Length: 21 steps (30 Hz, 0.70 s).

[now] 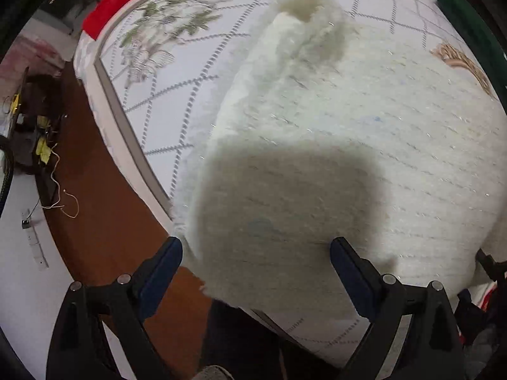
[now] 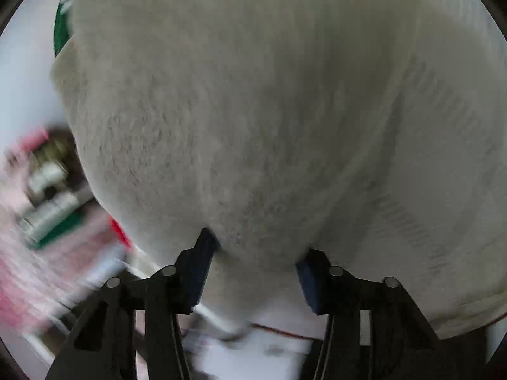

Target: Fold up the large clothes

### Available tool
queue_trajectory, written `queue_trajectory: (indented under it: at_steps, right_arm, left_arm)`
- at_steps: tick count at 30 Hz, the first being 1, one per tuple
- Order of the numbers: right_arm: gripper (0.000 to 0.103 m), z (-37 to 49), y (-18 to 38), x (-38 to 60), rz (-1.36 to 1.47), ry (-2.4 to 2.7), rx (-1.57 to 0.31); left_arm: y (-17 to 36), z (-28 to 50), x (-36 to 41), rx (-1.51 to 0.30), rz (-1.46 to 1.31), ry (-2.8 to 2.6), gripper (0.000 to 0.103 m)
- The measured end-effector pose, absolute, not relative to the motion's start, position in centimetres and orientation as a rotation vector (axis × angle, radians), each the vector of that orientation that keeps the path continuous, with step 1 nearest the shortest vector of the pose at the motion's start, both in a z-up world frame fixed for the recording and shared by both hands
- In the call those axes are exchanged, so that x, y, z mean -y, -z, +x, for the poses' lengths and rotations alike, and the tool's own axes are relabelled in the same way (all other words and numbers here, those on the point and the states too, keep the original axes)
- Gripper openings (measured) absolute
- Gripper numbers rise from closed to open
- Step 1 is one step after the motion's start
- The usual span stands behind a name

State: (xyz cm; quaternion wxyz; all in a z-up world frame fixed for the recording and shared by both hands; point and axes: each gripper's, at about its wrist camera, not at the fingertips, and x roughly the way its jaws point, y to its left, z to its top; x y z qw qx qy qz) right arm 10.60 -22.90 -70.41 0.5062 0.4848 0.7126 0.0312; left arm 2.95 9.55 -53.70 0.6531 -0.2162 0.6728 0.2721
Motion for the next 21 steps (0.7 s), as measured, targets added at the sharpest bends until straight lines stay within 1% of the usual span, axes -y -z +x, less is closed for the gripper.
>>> queue_trajectory:
  at_steps: [5, 7, 9, 10, 12, 13, 15, 16, 19, 20, 21]
  right_arm:
    - [0.052, 10.8, 70.8, 19.6, 1.313, -0.030, -1.592]
    - [0.050, 11.3, 70.7, 17.9, 1.321, -0.053, -1.602]
    - [0.052, 11.3, 70.3, 16.4, 1.260, -0.073, -1.683]
    - [0.053, 11.3, 69.6, 15.6, 1.169, -0.083, -1.764]
    - [0.053, 11.8, 67.3, 15.1, 1.001, -0.116, -1.838]
    - [0.053, 12.5, 65.1, 14.4, 0.842, -0.148, -1.863]
    - [0.053, 14.2, 61.2, 13.2, 0.654, -0.231, -1.809]
    - [0.053, 15.7, 58.6, 11.8, 0.488, -0.279, -1.760]
    - [0.053, 19.7, 55.6, 8.4, 0.275, -0.377, -1.653]
    - [0.050, 21.2, 55.9, 7.1, 0.211, -0.393, -1.642]
    - [0.043, 22.3, 56.7, 6.1, 0.179, -0.400, -1.637]
  left_arm:
    - [52.0, 4.6, -12.3, -1.434, -0.461, -0.693, 0.095]
    - [51.2, 5.2, -13.3, -1.402, -0.452, -0.715, 0.095]
    - [50.4, 5.4, -14.1, -1.378, -0.449, -0.734, 0.095]
    - [50.1, 5.3, -14.3, -1.371, -0.454, -0.739, 0.095]
    - [49.6, 4.9, -14.7, -1.355, -0.469, -0.747, 0.095]
    - [49.4, 4.7, -15.1, -1.348, -0.477, -0.747, 0.095]
    - [49.3, 3.9, -14.9, -1.335, -0.495, -0.753, 0.095]
    - [49.2, 3.7, -14.9, -1.330, -0.505, -0.756, 0.095]
    - [50.2, 3.2, -15.4, -1.327, -0.568, -0.764, 0.095]
    - [50.3, 3.1, -15.4, -1.328, -0.593, -0.767, 0.095]
    - [50.6, 2.7, -15.4, -1.327, -0.631, -0.768, 0.095]
